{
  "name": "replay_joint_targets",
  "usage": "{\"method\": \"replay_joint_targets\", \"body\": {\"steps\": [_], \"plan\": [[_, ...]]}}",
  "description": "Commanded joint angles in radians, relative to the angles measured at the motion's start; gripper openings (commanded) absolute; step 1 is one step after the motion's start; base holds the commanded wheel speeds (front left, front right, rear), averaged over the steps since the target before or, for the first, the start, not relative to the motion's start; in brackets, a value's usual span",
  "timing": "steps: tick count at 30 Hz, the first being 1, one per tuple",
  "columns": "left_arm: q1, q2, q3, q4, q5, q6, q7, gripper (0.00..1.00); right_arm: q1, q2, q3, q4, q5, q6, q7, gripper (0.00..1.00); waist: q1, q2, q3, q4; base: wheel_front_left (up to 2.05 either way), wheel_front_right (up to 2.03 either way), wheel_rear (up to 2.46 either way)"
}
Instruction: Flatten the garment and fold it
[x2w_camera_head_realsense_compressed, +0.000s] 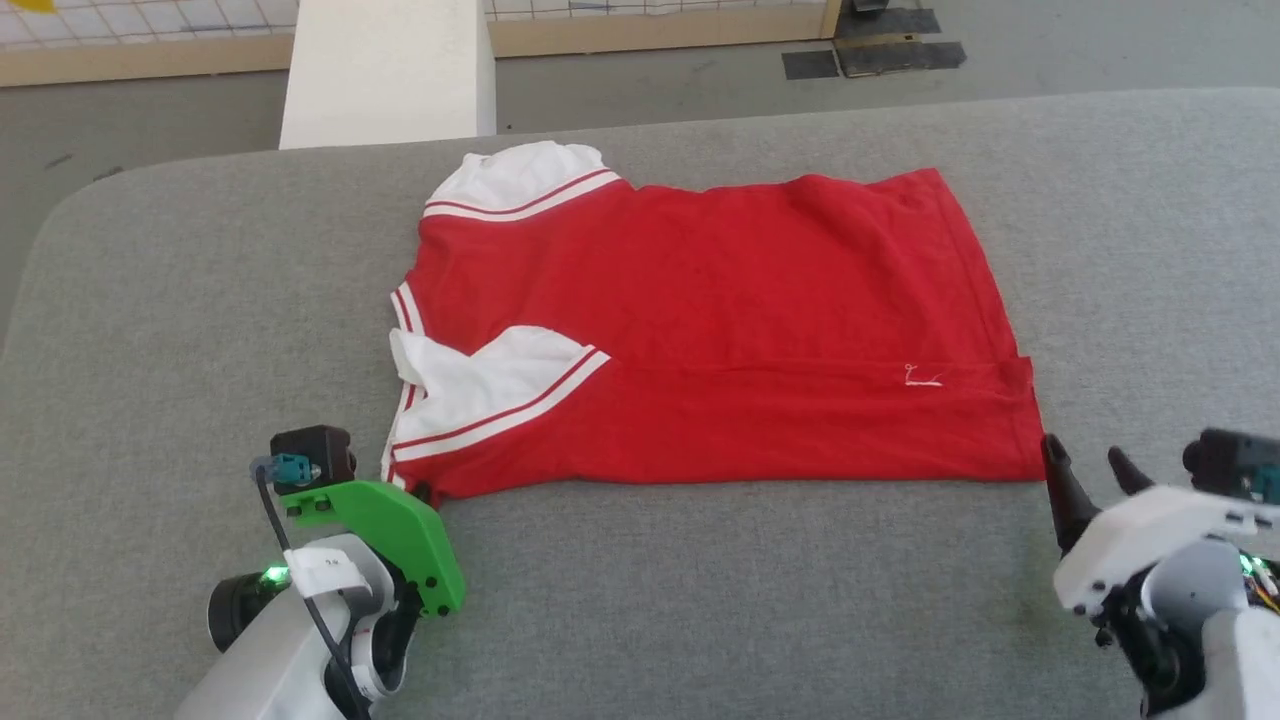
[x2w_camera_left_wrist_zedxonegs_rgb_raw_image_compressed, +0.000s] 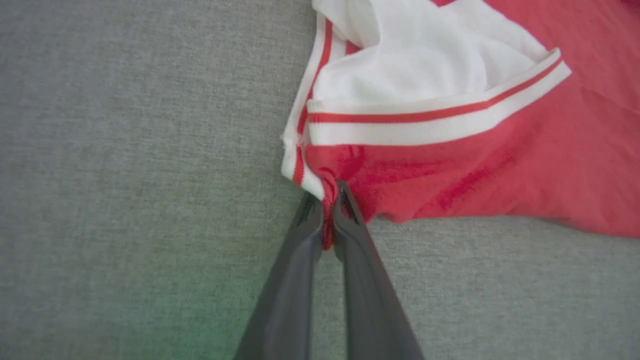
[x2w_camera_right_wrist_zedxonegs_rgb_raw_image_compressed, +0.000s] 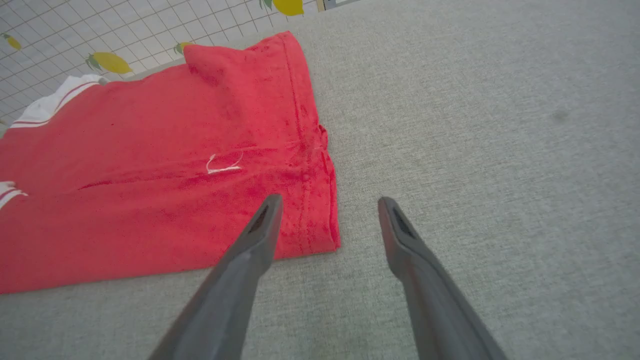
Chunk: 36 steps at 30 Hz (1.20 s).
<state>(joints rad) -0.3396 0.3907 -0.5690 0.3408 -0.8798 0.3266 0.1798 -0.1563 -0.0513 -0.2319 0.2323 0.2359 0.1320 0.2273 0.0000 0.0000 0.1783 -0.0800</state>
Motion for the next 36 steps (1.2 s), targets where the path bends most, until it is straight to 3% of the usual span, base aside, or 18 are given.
{"method": "replay_joint_targets", "body": {"steps": [1,9,10,11,12,14,19,25,30,36], "plan": [[-0.006,-0.003,-0.008,0.001,0.012,-0.006,-0.003,0.00,-0.036,0.001,-0.013,0.026,0.004,-0.001,0.066,1.00,0.0000,0.0000,0.005,0.007,0.00,0.00,0.00],[-0.026,-0.012,-0.019,0.000,0.021,-0.023,-0.018,0.00,-0.162,0.001,-0.085,0.145,-0.070,-0.001,0.457,1.00,0.0000,0.0000,0.028,0.038,0.00,0.00,0.00],[-0.028,-0.013,-0.020,0.000,0.021,-0.025,-0.020,0.00,-0.170,0.001,-0.090,0.149,-0.076,-0.001,0.500,0.65,0.0000,0.0000,0.031,0.041,0.00,0.00,0.00],[-0.029,-0.013,-0.021,0.001,0.022,-0.027,-0.023,0.00,-0.176,0.001,-0.091,0.148,-0.080,-0.001,0.527,0.44,0.0000,0.0000,0.033,0.043,0.00,0.00,0.00],[-0.031,-0.013,-0.022,0.001,0.025,-0.028,-0.027,0.00,-0.181,0.001,-0.091,0.144,-0.086,-0.001,0.555,0.25,0.0000,0.0000,0.035,0.046,0.00,0.00,0.00],[-0.034,-0.012,-0.023,0.001,0.028,-0.032,-0.035,0.00,-0.190,0.001,-0.090,0.124,-0.100,-0.001,0.580,0.00,0.0000,0.0000,0.039,0.050,0.00,0.00,0.00],[-0.039,-0.006,-0.026,0.003,0.047,-0.040,-0.073,0.00,-0.189,0.001,-0.086,0.067,-0.115,-0.001,0.574,0.00,0.0000,0.0000,0.036,0.058,0.00,0.00,0.00],[-0.027,0.028,-0.029,-0.020,0.104,-0.029,-0.158,0.00,-0.140,0.001,-0.083,-0.033,-0.103,-0.001,0.451,0.00,0.0000,0.0000,-0.004,0.067,0.00,0.00,0.00],[0.044,0.097,-0.038,-0.097,0.132,0.018,-0.139,0.00,-0.038,0.001,-0.099,-0.148,-0.093,-0.001,0.429,0.00,0.0000,0.0000,-0.046,0.072,0.00,0.00,0.00],[0.166,0.172,-0.061,-0.242,0.128,0.086,-0.050,0.00,0.114,0.001,-0.125,-0.281,-0.092,-0.001,0.498,0.00,0.0000,0.0000,-0.061,0.080,0.00,0.00,0.00]]}}
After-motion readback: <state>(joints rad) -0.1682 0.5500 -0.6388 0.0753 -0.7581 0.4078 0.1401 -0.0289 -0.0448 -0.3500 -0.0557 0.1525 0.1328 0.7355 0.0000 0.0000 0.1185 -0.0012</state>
